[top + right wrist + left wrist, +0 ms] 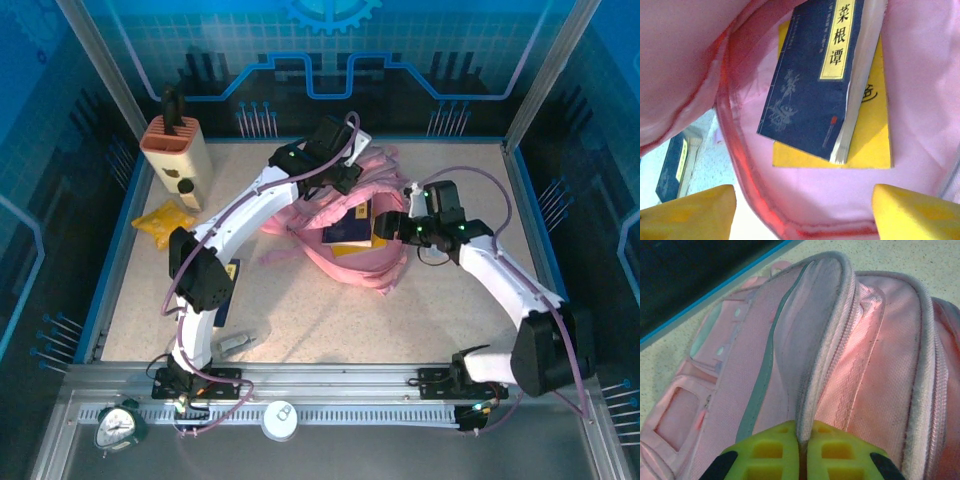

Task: Pack the student bag

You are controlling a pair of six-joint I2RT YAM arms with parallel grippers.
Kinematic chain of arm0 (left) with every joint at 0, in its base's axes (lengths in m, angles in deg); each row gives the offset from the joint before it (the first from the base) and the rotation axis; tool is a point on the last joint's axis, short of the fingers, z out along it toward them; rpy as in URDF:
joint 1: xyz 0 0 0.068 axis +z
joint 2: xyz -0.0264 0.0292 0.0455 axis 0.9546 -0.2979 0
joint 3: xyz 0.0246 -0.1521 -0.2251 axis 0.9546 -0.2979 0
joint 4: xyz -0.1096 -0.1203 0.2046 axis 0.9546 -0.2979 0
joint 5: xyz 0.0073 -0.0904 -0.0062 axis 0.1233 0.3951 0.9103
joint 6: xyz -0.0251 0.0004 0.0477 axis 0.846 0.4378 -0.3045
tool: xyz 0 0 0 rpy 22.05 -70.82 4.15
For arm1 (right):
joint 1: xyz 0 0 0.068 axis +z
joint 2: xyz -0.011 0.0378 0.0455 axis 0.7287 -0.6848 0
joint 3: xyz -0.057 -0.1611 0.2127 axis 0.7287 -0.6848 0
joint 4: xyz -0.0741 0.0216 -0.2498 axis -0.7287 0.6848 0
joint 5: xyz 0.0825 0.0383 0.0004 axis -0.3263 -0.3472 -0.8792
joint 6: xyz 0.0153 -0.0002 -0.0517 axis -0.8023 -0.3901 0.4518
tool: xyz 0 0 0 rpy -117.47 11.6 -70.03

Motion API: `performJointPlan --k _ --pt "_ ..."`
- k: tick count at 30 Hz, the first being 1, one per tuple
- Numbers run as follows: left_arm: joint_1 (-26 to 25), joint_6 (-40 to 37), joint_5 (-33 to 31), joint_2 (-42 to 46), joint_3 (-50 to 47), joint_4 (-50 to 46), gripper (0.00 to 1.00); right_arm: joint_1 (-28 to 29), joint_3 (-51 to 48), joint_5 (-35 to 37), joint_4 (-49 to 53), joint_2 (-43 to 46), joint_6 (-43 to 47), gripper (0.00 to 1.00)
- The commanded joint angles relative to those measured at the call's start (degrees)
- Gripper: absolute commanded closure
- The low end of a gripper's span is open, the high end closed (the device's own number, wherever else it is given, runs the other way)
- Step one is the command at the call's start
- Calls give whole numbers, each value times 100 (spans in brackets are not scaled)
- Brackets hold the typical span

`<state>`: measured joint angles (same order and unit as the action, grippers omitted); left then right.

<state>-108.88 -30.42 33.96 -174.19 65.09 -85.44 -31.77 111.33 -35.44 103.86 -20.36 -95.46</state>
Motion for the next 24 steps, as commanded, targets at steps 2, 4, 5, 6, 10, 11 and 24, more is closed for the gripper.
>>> performJointPlan --k 2,4,5,6,10,11,24 --pt "30 203 604 409 -261 342 84 -3 -59 -148 815 485 188 22" --pt "34 420 669 489 -457 339 83 3 -27 -179 980 702 232 19" --pt "40 577 766 566 -542 333 81 17 -19 -217 1034 791 232 17" --pt "41 713 898 668 -642 357 76 18 -17 -273 1059 852 219 15" --pt "38 1198 1178 1326 -1325 549 61 132 19 -219 1149 1072 149 11" --pt "42 1352 1130 1567 -1591 620 59 199 -19 -137 1074 1148 161 9" --pt "961 3651 367 4789 -5644 652 38 1531 -373 -354 311 788 101 0"
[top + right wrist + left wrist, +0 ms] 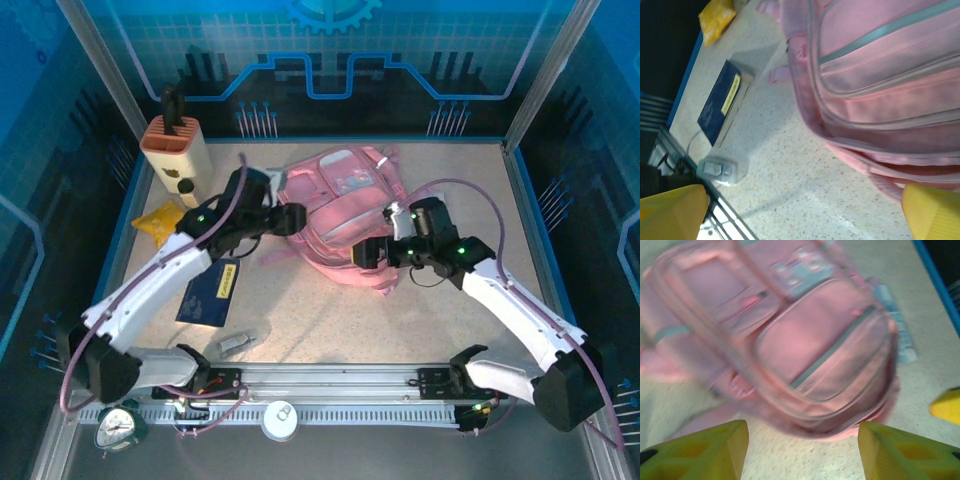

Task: Pack the student bag

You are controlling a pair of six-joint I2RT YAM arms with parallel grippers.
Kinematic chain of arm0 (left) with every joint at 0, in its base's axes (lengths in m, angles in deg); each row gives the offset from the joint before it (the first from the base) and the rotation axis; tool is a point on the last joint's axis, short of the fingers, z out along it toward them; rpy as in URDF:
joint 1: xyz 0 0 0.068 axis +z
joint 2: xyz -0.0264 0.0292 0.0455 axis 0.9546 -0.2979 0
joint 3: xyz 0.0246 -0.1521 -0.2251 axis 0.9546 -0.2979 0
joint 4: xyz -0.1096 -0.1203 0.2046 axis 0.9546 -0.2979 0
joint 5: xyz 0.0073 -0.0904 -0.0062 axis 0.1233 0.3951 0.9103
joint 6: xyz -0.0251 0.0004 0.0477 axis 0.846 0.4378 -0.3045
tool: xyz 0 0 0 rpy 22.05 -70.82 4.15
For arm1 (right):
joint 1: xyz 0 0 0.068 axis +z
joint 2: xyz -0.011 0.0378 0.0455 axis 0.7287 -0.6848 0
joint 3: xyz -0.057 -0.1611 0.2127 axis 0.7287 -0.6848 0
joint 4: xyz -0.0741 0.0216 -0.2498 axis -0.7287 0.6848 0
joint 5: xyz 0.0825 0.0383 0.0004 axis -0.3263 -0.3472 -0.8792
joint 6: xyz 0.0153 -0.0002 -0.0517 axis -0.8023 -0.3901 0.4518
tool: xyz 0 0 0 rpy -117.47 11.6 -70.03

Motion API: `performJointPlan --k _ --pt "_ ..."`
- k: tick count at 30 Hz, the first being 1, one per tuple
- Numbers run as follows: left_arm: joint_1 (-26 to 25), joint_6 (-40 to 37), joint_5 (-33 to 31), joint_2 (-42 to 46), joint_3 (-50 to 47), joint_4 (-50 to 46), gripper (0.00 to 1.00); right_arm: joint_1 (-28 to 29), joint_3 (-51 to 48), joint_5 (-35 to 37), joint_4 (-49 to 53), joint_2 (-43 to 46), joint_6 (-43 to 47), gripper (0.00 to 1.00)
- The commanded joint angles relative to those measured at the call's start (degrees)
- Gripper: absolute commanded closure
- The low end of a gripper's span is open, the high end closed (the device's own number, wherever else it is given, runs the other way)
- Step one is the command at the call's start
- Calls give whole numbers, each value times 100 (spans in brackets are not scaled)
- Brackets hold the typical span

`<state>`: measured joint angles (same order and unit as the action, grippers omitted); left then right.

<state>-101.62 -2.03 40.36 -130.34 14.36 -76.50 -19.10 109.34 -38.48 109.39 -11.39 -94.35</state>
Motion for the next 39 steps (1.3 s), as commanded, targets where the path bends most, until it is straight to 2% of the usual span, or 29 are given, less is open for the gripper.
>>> performJointPlan --k 1,6,9,12,15,25,33,39 --pt "371 976 -347 644 -826 -370 38 385 -262 -32 -327 -159 -24 0" --pt "1008 1640 -694 1513 -1819 -1082 33 791 -519 119 -748 -333 -249 0" --pt "1335 1916 -760 1781 -2312 -1186 32 865 -578 122 -923 -469 -379 0" --pt "1616 2060 -542 1659 -2791 -941 31 913 -535 108 -946 -606 -382 0" --pt "1773 2180 -663 1307 -2978 -976 31 925 -505 122 -902 -635 -354 0" --pt "1779 2779 -299 1163 -3744 13 31 932 -608 266 -1009 -675 -536 0" --pt "1744 3239 452 1119 -4072 954 32 932 -745 356 -1108 -620 -600 0" --pt "1341 3683 738 985 -3946 1537 32 932 -791 444 -1153 -571 -604 1"
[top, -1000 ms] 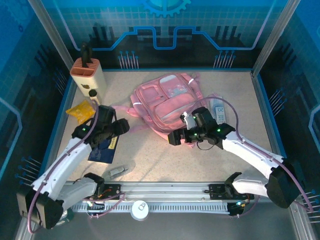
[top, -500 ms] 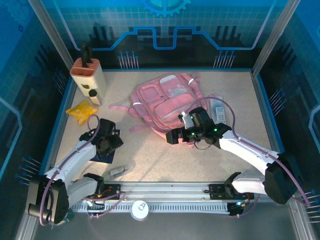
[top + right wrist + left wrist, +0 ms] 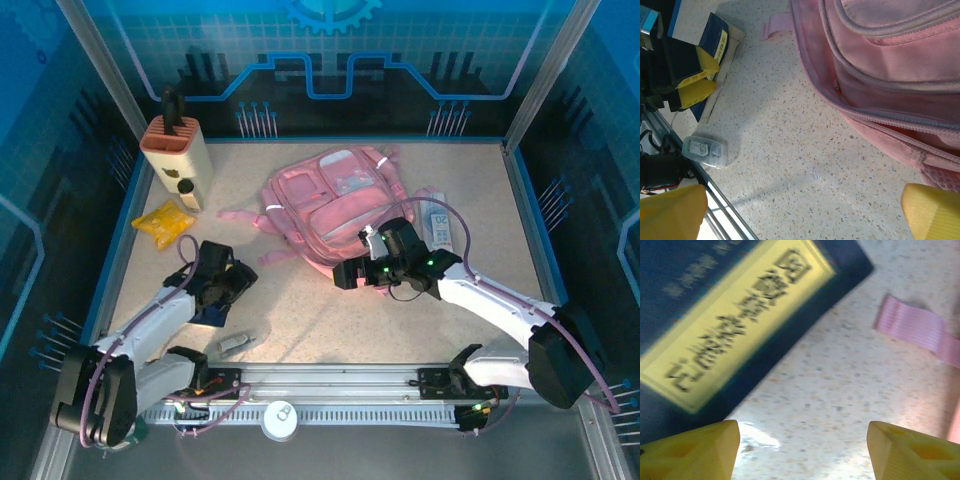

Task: Pack the student bag

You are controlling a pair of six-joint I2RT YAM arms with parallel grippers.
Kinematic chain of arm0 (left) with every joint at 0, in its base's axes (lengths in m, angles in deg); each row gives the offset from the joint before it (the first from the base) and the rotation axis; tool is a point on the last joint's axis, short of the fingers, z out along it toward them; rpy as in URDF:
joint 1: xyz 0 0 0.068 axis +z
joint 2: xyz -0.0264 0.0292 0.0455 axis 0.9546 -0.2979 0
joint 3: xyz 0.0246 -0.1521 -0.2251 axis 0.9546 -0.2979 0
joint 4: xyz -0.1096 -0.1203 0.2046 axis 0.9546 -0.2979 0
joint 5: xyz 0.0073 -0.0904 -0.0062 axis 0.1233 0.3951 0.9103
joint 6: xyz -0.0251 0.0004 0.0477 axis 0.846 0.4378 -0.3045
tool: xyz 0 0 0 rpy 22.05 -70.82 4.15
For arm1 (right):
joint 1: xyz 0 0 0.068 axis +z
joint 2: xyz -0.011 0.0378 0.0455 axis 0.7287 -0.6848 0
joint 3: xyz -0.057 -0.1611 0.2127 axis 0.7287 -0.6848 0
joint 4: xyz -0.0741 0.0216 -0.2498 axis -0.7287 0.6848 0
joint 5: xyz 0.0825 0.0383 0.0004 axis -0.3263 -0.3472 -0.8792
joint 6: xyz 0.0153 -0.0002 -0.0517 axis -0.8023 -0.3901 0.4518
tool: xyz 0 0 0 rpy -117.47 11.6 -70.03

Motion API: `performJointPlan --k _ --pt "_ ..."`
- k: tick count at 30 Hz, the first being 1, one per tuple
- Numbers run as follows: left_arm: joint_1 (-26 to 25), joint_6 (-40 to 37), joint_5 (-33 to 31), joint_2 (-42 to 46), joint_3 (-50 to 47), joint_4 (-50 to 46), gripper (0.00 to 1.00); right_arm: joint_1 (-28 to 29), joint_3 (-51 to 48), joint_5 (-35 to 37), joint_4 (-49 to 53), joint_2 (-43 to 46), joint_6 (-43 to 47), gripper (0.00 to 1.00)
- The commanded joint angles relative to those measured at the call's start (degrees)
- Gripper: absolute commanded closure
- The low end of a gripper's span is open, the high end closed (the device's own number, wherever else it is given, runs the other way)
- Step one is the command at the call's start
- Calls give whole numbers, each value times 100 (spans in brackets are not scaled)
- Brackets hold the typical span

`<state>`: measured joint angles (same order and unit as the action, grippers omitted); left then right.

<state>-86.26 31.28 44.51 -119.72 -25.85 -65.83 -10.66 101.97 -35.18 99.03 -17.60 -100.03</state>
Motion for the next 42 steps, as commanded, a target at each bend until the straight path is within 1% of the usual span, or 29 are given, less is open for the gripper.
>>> performJointPlan --k 1,5,7,9,10,13,16,18,20,22,24,25,27,31,35,40,42 --pt "-341 414 245 -139 172 491 32 75 -95 126 -148 68 -53 0" --pt "-888 869 296 -577 418 1153 31 62 -77 76 -148 53 -22 0" --pt "-1154 955 256 -801 658 1324 32 49 -39 76 -147 31 11 0" --pt "-1349 924 171 -892 910 1329 31 48 52 77 -101 -29 78 0" --pt "-1351 900 151 -890 964 1285 31 47 93 78 -71 -63 103 0" --pt "-1349 663 -247 -623 1099 729 31 43 235 51 58 -180 160 0" --pt "-1177 174 -764 -294 1255 -297 29 47 249 35 126 -206 180 0" --pt "-756 -139 -1002 -72 1283 -1025 28 47 225 9 122 -203 171 0" --pt "-229 -474 -923 147 1139 -1250 28 54 190 -25 76 -204 145 0" --pt "266 -645 -813 309 954 -1334 27 58 165 -52 19 -213 118 0" --pt "723 -816 -561 343 708 -1140 26 50 172 -96 -19 -276 109 0" --pt "872 -835 -475 295 621 -1069 25 52 193 -103 -19 -300 109 0" --pt "1275 -873 -110 144 475 -931 25 53 234 -124 7 -358 117 0" --pt "1332 -764 -53 -24 213 -713 26 57 192 -88 8 -317 124 0" --pt "1249 -456 340 -87 -57 -208 27 52 161 -73 -36 -314 114 0" --pt "735 158 564 -201 -243 379 27 61 163 -76 -98 -378 72 0" --pt "440 413 570 -303 -194 571 26 54 193 -65 -97 -379 57 0"
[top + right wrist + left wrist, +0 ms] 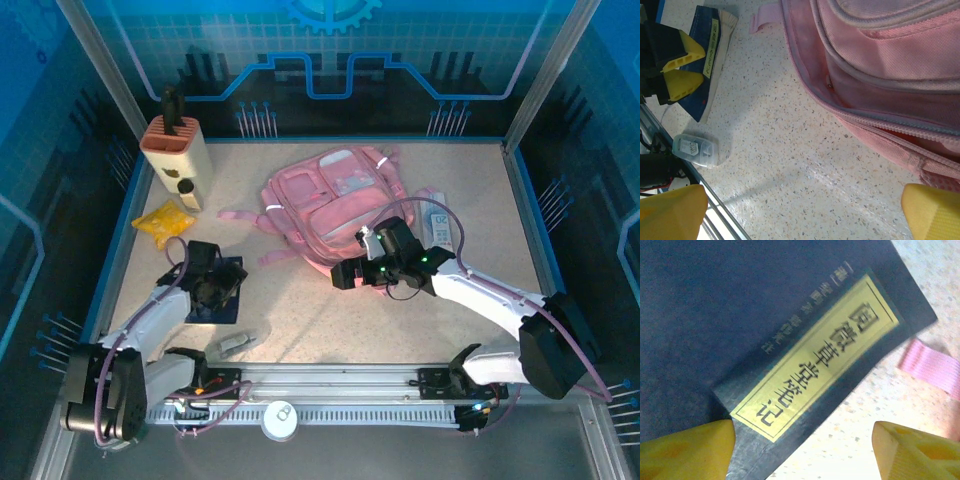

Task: Pack the student bag

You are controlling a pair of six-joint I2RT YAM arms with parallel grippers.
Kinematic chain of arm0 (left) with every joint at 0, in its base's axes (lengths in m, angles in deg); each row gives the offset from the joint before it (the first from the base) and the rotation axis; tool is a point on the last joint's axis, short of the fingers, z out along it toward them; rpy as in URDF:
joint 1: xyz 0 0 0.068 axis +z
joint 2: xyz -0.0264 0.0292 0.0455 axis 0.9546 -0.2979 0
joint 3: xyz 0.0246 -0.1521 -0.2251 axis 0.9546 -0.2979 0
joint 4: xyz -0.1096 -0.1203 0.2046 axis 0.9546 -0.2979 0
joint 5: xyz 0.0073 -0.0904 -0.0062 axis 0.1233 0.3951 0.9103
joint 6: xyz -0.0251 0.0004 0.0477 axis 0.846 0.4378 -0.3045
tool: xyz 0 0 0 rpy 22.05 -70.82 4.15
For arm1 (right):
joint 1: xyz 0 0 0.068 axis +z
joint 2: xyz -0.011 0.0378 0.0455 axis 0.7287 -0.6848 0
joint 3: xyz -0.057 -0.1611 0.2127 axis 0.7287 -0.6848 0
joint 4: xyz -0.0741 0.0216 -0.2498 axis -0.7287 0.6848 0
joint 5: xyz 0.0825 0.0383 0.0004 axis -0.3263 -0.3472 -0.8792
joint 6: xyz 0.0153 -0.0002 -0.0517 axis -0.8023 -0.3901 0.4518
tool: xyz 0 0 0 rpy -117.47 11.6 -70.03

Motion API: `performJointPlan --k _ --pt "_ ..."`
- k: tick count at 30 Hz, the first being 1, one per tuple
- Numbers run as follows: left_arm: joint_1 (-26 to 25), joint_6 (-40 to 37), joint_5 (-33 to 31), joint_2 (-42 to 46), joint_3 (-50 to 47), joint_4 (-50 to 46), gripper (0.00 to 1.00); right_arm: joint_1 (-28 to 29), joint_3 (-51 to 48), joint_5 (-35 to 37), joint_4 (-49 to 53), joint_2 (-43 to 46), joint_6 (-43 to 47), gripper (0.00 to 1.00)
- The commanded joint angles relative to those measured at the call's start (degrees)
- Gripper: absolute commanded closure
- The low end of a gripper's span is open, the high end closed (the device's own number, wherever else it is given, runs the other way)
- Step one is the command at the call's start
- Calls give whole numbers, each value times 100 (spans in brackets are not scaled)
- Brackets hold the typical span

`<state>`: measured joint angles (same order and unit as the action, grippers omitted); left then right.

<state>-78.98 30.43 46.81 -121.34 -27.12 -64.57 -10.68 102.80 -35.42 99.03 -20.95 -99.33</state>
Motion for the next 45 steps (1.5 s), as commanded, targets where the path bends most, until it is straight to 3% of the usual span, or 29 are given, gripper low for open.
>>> performJointPlan --k 1,6,12,17,23,30,35,40,45 --pt "-413 634 321 -198 -28 503 25 62 107 -38 -104 -44 -5 0" --pt "-1312 1258 171 -682 290 1331 25 64 169 -12 -56 -82 19 0" --pt "-1667 1386 326 -1263 833 2017 25 55 286 94 141 -108 109 0" --pt "-1692 876 -43 -810 1206 1042 24 114 416 15 201 -277 191 0" --pt "-1176 146 -374 228 1208 -530 24 506 1065 -14 378 -891 267 0" --pt "-337 -194 -199 1018 865 -1251 24 1168 1847 63 214 -1921 86 0" --pt "94 -420 -109 1140 671 -1537 24 1448 2431 17 170 -2756 -29 4" --pt "402 -336 96 1087 381 -1184 24 1573 2906 137 254 -3424 -113 8" --pt "556 -398 -160 1010 304 -1270 23 1623 3289 240 393 -3901 -184 10"
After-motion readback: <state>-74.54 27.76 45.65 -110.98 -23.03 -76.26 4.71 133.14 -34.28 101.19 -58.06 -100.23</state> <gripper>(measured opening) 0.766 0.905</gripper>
